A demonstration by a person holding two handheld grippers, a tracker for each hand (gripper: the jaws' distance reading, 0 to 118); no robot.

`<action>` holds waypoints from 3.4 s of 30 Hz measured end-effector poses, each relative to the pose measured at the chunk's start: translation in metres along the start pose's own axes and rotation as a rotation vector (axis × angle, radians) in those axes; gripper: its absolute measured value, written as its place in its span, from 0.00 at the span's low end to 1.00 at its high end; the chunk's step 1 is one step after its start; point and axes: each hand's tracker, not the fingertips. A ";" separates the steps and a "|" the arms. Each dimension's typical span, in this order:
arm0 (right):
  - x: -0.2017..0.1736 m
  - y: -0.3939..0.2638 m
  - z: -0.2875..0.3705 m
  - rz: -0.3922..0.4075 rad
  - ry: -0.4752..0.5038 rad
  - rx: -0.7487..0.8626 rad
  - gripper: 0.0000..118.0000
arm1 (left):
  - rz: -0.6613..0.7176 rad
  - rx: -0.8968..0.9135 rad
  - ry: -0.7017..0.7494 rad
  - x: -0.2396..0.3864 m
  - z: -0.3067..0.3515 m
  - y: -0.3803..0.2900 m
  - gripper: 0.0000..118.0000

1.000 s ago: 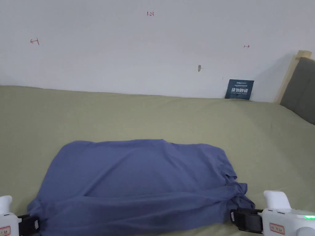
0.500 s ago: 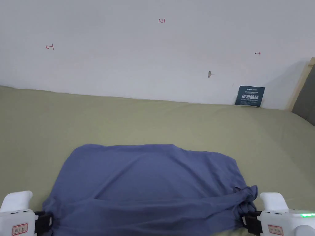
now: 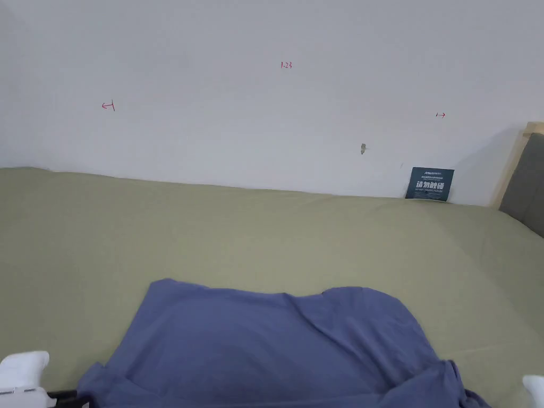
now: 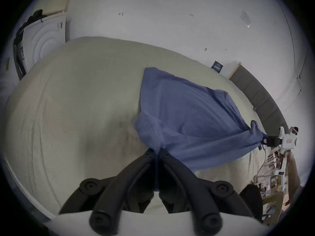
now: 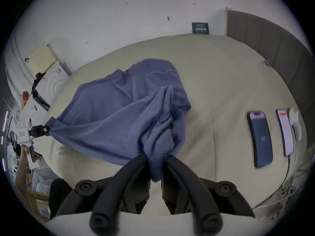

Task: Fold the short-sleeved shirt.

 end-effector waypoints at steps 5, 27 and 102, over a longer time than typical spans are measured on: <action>0.027 -0.048 -0.024 -0.086 -0.049 -0.086 0.09 | 0.092 -0.092 -0.019 -0.013 -0.013 -0.053 0.03; -0.024 0.045 0.014 -0.007 -0.117 0.200 0.00 | -0.046 0.130 0.014 0.044 0.013 0.061 0.00; 0.054 -0.026 -0.009 -0.009 -0.192 -0.136 0.76 | 0.152 -0.169 0.008 -0.025 0.008 -0.045 0.71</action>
